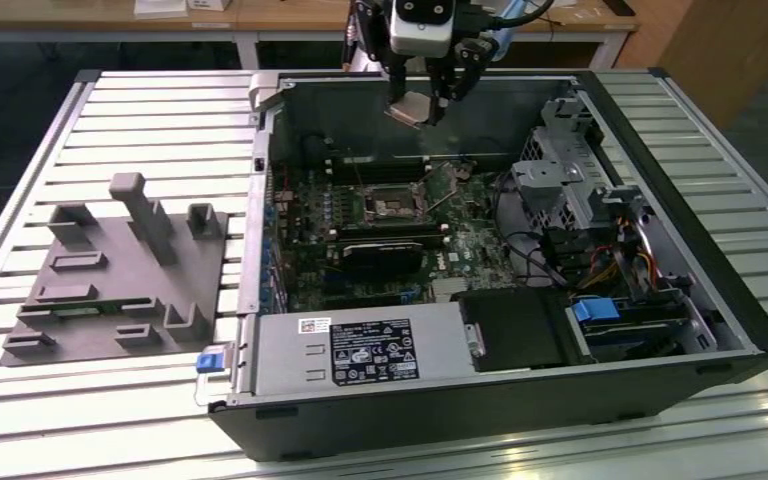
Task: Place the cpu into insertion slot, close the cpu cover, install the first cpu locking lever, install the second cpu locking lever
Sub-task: 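Place the cpu into insertion slot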
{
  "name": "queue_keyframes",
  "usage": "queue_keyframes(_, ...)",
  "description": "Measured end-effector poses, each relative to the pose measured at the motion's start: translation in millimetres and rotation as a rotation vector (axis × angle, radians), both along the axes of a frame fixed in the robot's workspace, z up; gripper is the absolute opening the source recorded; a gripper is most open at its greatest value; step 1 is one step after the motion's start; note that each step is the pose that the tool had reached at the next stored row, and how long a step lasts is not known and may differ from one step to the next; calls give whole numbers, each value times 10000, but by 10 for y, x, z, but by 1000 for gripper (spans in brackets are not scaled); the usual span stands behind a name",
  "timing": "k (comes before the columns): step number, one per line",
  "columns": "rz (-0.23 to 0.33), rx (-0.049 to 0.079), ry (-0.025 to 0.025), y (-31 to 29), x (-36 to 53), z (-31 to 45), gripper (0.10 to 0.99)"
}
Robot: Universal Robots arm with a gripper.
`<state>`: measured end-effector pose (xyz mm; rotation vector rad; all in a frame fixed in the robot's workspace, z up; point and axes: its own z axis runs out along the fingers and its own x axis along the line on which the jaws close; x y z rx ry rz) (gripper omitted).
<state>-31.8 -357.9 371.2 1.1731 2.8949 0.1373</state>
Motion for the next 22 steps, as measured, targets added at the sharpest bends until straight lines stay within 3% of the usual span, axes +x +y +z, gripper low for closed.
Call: queue_keyframes(22,-1136,-7,0,3,0,-1,537)
